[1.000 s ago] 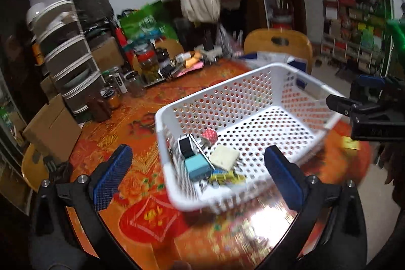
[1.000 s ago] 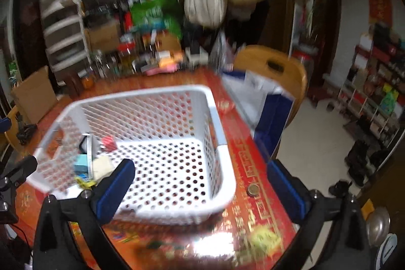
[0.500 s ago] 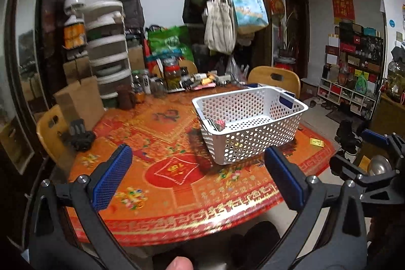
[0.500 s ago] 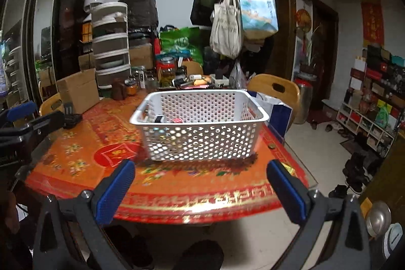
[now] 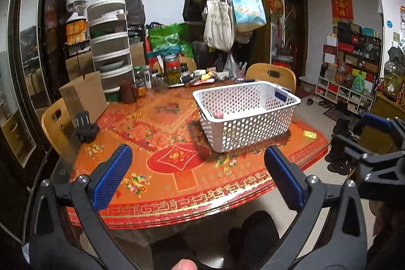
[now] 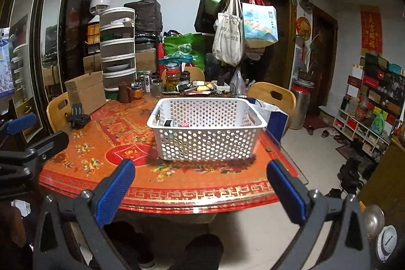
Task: Organize rigid objects
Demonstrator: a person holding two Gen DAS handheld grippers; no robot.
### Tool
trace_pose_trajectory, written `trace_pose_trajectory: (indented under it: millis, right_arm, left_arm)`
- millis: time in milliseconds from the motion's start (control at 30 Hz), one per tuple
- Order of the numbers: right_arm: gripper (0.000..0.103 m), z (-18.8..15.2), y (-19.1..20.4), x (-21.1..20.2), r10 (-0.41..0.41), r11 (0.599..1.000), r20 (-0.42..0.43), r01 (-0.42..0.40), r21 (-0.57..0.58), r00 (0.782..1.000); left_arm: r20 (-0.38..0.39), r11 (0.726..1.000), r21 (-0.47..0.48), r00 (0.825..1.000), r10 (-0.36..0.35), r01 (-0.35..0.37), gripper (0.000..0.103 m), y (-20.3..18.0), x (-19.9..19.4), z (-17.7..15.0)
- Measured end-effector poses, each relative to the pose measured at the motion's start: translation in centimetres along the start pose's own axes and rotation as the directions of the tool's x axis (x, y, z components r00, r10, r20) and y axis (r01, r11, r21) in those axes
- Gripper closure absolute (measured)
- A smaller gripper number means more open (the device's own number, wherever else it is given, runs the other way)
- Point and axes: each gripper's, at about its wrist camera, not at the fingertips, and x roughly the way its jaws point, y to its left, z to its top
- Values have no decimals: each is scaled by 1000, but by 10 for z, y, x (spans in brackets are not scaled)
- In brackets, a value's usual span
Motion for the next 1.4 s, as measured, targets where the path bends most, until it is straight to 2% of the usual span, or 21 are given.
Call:
trace_pose_trajectory:
  millis: [267, 1400]
  right_arm:
    - [0, 0, -16, 1, 9, 1000, 1, -9, 22, 1000]
    - [0, 3, -13, 7, 26, 1000, -20, -26, 17, 999]
  left_arm:
    - [-25, 1000, 17, 1000, 2, -1, 0, -11, 23, 4]
    - [-23, 1000, -3, 1000, 12, -12, 0, -12, 28, 6]
